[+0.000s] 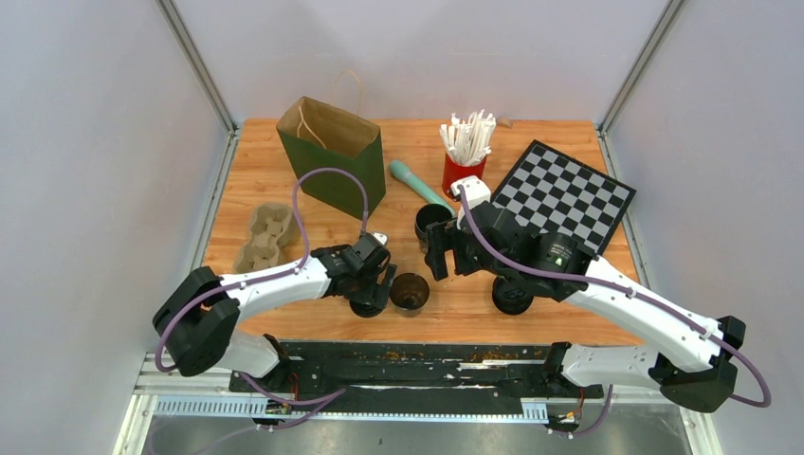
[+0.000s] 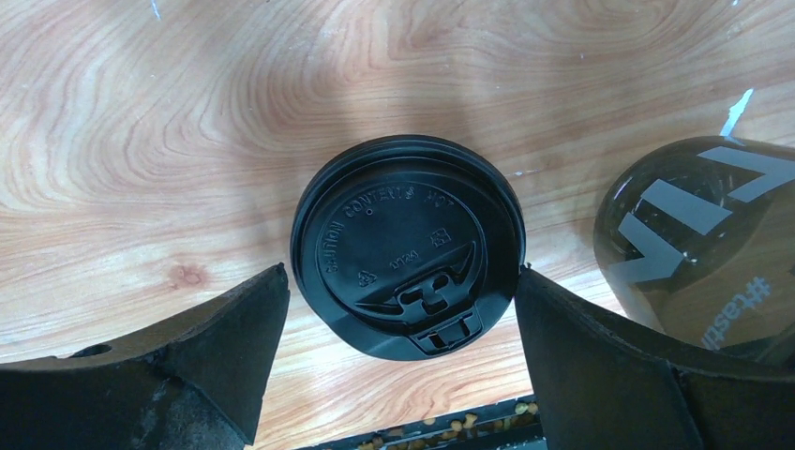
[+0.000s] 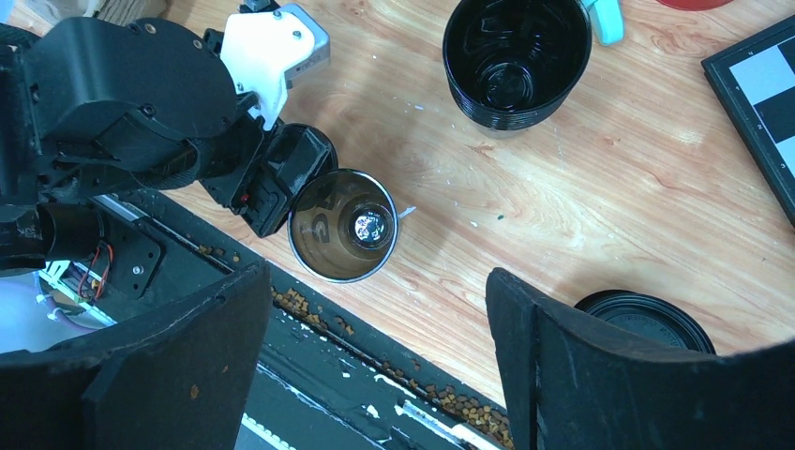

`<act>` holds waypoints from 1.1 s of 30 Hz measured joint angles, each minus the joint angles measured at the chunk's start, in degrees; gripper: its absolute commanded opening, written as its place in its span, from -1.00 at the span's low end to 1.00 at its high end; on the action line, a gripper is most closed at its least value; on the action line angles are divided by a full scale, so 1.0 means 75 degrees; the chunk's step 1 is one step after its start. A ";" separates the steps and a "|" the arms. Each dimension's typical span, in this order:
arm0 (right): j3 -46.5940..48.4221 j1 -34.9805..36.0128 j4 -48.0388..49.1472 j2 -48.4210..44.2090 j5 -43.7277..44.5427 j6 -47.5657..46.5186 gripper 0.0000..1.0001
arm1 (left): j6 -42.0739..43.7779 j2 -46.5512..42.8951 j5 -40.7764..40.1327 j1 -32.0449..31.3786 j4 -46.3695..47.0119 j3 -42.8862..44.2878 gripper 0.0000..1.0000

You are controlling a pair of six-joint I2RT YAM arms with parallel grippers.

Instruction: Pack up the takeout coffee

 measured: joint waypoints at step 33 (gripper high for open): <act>-0.0478 0.0000 0.0023 -0.0530 0.0076 0.0044 0.68 | 0.0221 -0.1585 -0.0108 -0.0157 -0.2212 0.2317 0.54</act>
